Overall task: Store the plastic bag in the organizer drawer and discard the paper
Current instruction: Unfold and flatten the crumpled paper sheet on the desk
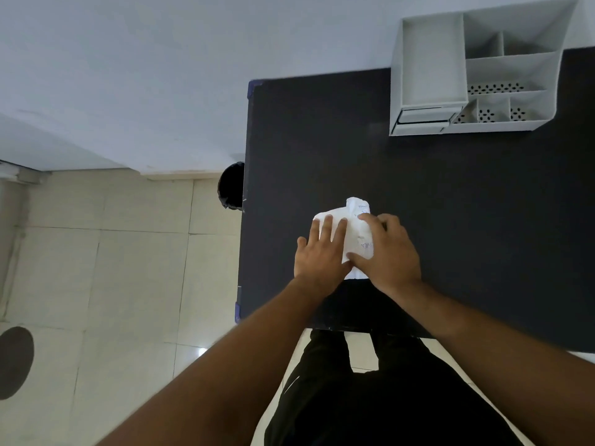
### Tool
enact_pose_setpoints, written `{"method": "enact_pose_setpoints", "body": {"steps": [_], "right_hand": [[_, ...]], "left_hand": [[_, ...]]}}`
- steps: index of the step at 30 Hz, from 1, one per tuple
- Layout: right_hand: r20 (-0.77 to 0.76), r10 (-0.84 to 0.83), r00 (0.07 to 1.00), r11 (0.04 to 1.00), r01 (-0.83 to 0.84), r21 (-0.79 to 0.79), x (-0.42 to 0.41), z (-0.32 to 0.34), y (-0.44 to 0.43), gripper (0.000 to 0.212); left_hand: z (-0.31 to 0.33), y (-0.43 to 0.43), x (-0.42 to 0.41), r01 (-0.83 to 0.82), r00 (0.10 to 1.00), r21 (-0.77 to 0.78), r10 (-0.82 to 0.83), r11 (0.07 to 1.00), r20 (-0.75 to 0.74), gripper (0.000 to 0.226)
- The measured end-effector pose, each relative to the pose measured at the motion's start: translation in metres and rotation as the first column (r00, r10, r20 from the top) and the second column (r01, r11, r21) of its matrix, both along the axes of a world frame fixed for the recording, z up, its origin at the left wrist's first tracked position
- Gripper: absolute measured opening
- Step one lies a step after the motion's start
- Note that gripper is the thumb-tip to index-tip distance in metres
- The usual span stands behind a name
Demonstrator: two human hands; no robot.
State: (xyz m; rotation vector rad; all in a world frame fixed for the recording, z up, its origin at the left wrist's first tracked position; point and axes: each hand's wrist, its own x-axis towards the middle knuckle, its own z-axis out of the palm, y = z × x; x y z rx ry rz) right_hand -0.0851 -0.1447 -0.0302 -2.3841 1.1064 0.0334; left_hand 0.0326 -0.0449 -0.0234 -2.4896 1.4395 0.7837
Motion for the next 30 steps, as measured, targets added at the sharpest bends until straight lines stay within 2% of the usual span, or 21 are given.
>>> {"method": "enact_pose_setpoints", "body": {"steps": [2, 4, 6, 10, 13, 18, 22, 30], "right_hand": [[-0.031, 0.075, 0.997, 0.993, -0.078, -0.086, -0.002, -0.003, 0.004, 0.073], [-0.075, 0.087, 0.993, 0.990, -0.095, -0.105, -0.006, -0.005, 0.006, 0.065], [-0.093, 0.066, 0.993, 0.995, -0.073, -0.073, -0.009, -0.006, 0.007, 0.059], [-0.035, 0.012, 0.999, 1.000, -0.011, 0.022, -0.008, -0.004, 0.001, 0.045], [-0.016, 0.003, 1.000, 1.000, -0.003, 0.019, -0.005, 0.000, -0.005, 0.035], [-0.059, 0.101, 0.993, 0.995, -0.101, -0.006, -0.006, 0.003, -0.003, 0.038], [-0.089, 0.069, 0.994, 0.997, -0.073, -0.039, 0.002, 0.004, -0.009, 0.024], [-0.169, 0.041, 0.985, 0.998, -0.050, -0.049, 0.013, 0.008, -0.019, 0.023]], "left_hand": [[-0.001, -0.002, 0.001, 0.035, 0.998, 0.016, -0.036, 0.999, 0.043, 0.091], [-0.003, -0.002, 0.003, 0.058, 0.997, 0.037, -0.060, 0.998, 0.054, 0.096], [-0.006, -0.002, 0.006, 0.084, 0.994, 0.056, -0.088, 0.995, 0.066, 0.098], [-0.005, -0.008, 0.006, 0.100, 0.991, 0.091, -0.108, 0.991, 0.082, 0.096], [-0.003, -0.010, 0.003, 0.091, 0.993, 0.069, -0.096, 0.993, 0.072, 0.092], [-0.008, -0.005, -0.001, 0.059, 0.998, 0.071, -0.060, 0.996, 0.015, 0.093], [-0.010, -0.002, 0.001, 0.045, 0.999, 0.066, -0.045, 0.997, -0.014, 0.095], [-0.011, -0.001, -0.001, -0.008, 0.999, 0.041, 0.010, 0.999, -0.048, 0.098]]}}
